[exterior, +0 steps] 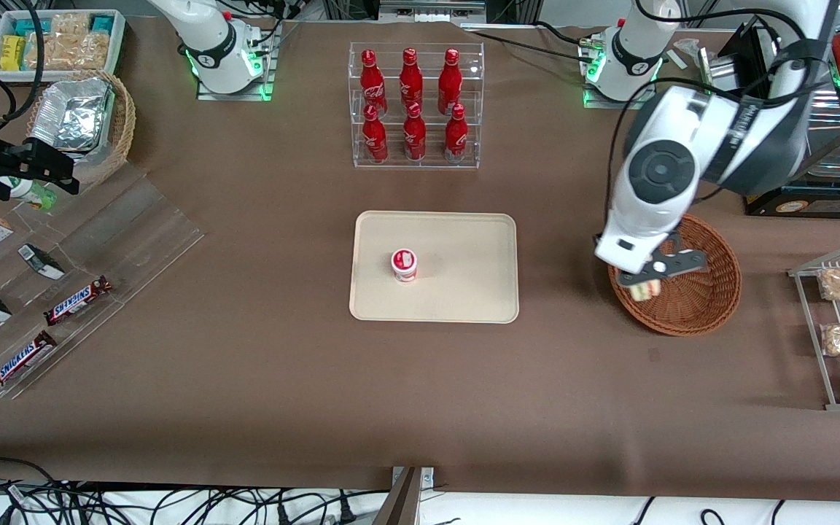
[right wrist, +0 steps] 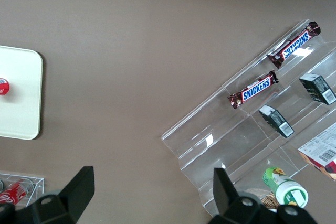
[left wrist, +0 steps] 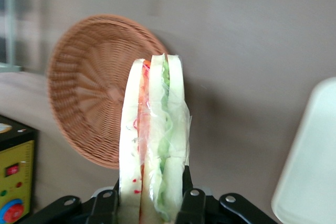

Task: Place sandwich from basket to tray
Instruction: 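Lift the sandwich and carry it with the left gripper to the tray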

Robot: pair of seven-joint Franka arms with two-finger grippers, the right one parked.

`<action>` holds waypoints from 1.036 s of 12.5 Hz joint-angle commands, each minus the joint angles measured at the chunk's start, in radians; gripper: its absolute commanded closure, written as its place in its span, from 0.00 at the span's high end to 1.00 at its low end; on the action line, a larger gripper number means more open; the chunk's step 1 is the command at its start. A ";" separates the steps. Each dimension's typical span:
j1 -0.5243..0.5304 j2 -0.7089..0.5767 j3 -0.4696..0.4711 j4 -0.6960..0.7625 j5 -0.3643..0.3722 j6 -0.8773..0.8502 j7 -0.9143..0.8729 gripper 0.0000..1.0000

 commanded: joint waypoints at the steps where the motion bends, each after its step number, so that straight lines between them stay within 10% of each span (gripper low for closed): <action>1: 0.005 0.034 -0.088 0.034 -0.033 0.018 0.033 0.40; 13: -0.154 0.249 -0.149 0.031 -0.001 0.323 -0.070 0.40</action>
